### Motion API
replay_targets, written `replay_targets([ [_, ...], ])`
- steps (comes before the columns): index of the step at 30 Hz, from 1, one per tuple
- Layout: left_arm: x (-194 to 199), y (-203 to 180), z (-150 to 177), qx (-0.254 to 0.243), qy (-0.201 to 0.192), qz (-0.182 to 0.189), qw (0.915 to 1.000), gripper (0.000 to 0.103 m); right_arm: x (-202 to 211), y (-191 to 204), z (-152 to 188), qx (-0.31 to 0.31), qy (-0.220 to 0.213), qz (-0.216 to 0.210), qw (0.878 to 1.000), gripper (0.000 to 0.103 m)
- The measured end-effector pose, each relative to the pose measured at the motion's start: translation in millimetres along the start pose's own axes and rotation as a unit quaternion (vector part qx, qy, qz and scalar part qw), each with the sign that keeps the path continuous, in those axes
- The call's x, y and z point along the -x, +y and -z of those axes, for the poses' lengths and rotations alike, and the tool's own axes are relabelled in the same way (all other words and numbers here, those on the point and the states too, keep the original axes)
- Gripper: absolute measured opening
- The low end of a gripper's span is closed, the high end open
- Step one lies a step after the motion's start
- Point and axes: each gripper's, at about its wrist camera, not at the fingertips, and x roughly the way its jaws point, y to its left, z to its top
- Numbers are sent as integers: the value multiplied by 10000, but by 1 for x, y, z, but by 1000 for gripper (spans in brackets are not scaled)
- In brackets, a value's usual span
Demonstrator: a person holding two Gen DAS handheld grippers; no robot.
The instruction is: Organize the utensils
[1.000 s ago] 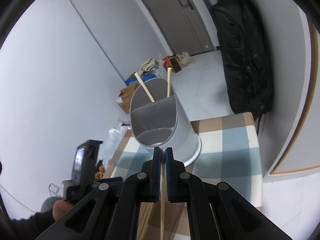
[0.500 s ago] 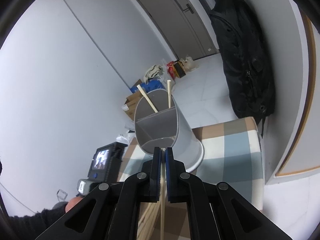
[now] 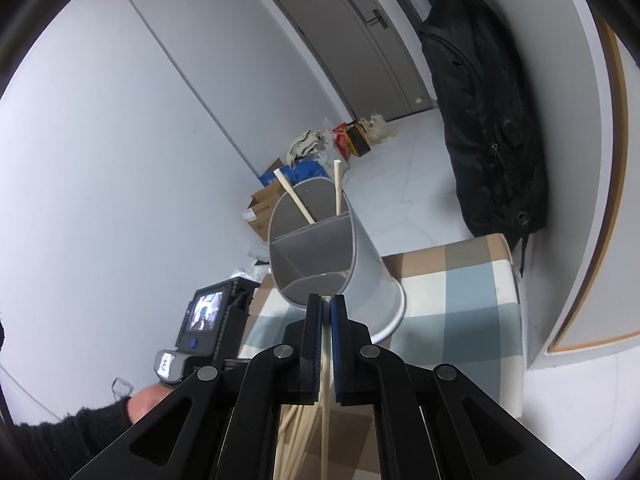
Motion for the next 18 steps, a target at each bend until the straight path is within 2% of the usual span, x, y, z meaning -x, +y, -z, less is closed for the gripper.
replay_targets([
  [9,0,8,-2,200,99,-71,9997,3,-3,1,2,29,47,9,10000,4],
  [13,-1,-4,-1,-150,-53,-275,9995,5,-4,2,3,59,60,24,10000,4],
  [18,1,3,0,-18,-223,-29,9997,1,-6,1,4,50,73,62,9999,4],
])
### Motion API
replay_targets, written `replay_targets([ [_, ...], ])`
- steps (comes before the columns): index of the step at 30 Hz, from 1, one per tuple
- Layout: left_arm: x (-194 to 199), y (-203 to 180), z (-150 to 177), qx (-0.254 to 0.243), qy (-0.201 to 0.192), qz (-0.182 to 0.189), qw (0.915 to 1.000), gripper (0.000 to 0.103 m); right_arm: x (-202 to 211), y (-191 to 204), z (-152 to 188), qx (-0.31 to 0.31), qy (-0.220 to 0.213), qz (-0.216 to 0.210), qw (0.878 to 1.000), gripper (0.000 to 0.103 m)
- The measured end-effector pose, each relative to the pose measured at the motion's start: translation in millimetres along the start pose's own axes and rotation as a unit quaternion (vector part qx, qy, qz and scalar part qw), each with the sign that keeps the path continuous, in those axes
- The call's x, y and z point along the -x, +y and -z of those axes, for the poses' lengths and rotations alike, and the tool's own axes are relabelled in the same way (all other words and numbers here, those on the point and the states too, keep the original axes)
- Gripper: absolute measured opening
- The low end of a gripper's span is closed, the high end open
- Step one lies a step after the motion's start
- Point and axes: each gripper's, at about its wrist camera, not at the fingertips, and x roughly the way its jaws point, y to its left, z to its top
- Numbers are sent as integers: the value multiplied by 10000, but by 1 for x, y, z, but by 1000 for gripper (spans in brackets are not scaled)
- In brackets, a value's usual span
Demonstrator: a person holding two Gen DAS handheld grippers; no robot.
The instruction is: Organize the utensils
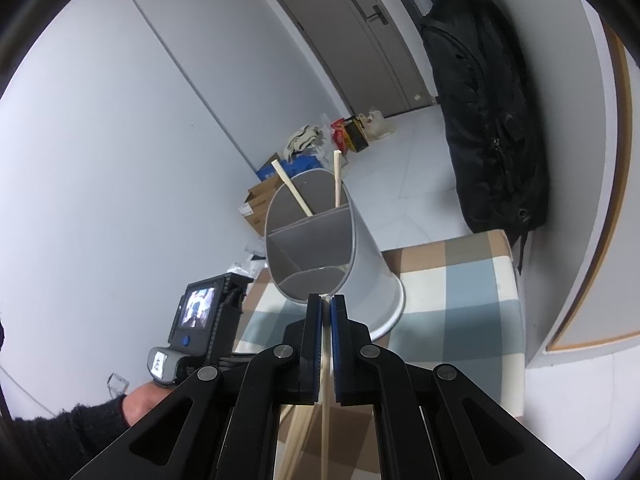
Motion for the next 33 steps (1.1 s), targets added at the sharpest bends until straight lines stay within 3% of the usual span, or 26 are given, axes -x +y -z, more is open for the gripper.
replay_targets([
  [10,63,3,7,-11,-1087,195,9939,0,-2,0,1,38,-45,108,9999,4],
  [15,103,-5,22,-306,-1755,199,9838,0,-1,4,4,120,-101,154,9998,4],
  [19,109,-7,19,-621,-2100,26,9757,0,1,8,6,190,-140,184,9996,4],
  [27,119,1,16,-595,-2241,197,9726,0,5,13,9,324,-257,235,9989,4],
  [33,138,-1,19,-601,-2529,320,9651,0,5,14,8,342,-319,202,9987,4],
])
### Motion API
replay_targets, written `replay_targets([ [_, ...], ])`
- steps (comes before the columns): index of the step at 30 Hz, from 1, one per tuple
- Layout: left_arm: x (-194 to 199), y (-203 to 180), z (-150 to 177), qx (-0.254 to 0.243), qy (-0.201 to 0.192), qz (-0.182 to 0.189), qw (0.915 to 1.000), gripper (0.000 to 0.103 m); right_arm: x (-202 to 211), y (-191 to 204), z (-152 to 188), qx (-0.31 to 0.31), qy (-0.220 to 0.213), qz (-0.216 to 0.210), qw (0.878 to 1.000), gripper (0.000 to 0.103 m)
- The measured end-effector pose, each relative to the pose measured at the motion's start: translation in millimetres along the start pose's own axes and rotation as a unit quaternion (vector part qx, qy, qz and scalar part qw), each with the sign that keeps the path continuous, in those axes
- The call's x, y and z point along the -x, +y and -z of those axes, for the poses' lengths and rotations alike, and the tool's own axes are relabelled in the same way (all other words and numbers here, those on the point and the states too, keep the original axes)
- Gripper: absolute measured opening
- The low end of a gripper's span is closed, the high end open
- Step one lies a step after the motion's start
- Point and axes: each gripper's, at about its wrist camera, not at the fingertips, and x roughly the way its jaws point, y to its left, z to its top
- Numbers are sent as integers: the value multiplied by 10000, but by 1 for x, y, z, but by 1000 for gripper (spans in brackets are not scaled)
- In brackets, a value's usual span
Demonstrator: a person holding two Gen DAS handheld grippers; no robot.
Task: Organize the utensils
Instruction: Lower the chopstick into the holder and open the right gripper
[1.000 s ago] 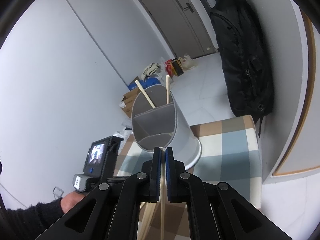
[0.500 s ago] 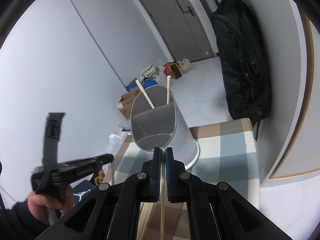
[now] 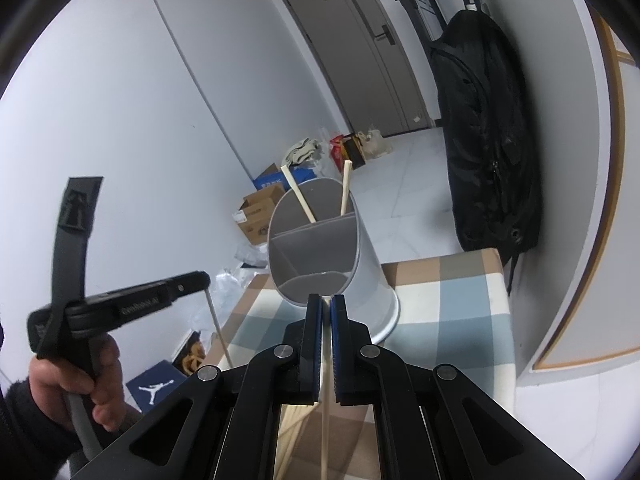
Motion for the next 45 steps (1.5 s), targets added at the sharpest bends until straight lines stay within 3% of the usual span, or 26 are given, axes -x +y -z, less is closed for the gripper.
replay_targets([
  [11,47,-16,-29,-199,-516,400,9977,0,11,5,-21,-173,-348,-255,9989,4],
  [23,70,-24,-65,-360,-774,871,9925,0,30,30,-83,49,-913,-531,9944,4],
  [38,75,-29,-113,-430,-984,1197,9870,0,11,59,-168,733,-1511,-328,9853,4],
  [45,70,-28,-128,-543,-1096,1180,9854,0,-21,61,-187,948,-1671,-127,9813,4],
])
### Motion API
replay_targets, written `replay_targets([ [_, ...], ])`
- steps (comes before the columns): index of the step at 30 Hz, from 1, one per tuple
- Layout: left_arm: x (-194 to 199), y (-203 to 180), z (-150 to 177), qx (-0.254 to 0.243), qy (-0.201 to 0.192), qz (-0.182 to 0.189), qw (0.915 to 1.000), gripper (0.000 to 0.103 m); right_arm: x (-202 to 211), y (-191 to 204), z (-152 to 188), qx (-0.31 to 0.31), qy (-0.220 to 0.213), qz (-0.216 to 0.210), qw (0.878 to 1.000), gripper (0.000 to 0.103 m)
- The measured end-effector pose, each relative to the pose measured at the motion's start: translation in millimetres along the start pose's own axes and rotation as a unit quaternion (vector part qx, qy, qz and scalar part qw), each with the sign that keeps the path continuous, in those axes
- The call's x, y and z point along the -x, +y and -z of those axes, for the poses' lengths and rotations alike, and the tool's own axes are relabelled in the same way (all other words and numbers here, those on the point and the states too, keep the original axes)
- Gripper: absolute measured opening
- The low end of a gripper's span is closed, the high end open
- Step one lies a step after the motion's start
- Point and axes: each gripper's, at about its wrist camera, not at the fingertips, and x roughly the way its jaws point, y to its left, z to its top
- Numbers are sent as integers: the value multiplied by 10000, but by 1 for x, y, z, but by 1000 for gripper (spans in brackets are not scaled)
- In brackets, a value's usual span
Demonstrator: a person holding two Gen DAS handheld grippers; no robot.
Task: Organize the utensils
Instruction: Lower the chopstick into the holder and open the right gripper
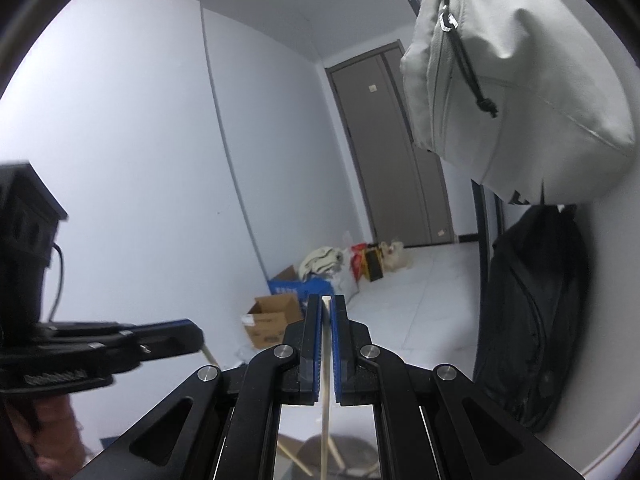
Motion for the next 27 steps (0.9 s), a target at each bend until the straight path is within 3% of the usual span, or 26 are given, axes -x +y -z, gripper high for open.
replay_targets([
  [9,-28,13,0,-120,131,-195,9997,0,-29,-16,16,-115,3,270,9996,4],
  [20,-48,20,17,-101,360,-66,9993,0,-46,-17,32,-12,-45,308,9995,4],
  [27,-59,23,21,-51,531,127,9985,0,-55,-17,47,42,145,271,9995,4],
])
